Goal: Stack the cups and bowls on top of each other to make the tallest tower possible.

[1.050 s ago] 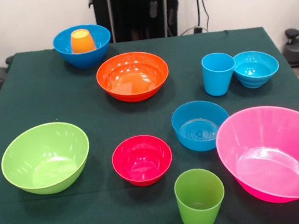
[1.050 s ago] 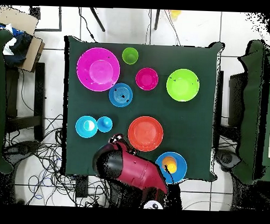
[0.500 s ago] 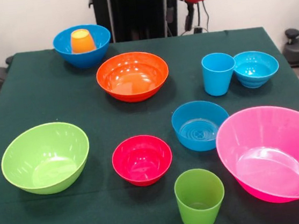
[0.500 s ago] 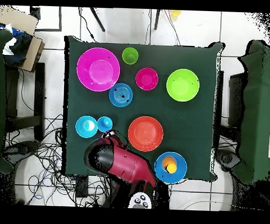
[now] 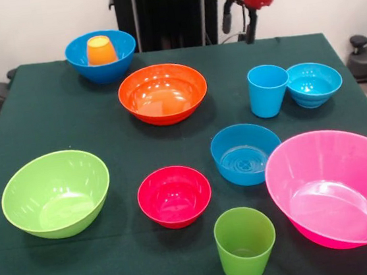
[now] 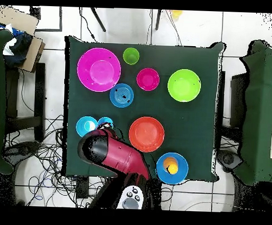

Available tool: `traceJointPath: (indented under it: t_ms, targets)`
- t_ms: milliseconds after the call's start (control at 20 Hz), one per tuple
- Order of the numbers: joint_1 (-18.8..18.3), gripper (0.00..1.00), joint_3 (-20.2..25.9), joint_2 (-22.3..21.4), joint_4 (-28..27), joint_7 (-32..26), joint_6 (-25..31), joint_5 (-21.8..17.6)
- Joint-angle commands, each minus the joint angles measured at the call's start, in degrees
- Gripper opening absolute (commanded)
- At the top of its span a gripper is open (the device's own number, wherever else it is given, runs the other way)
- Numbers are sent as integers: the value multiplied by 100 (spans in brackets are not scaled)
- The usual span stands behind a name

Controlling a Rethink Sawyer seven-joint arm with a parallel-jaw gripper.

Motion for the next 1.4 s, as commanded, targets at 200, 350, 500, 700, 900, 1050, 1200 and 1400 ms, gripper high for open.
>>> traceJointPath:
  t_ms: [200, 350, 500, 700, 900, 1050, 1200, 1400]
  targets:
    - [232, 100, 238, 464, -833, 1495, 766, 579]
    - [323, 100, 143, 534, -960, 1582, 874, 623]
    - [355, 100, 99, 557, -977, 1578, 888, 639]
    - [383, 100, 75, 605, -996, 1566, 872, 653]
    - [429, 100, -4, 802, -1128, 1613, 790, 692]
    - [445, 100, -12, 995, -1147, 1601, 521, 732]
    - [512, 100, -75, 1156, -1216, 1630, 405, 770]
    - [567, 100, -177, 1327, -1366, 1672, 411, 845]
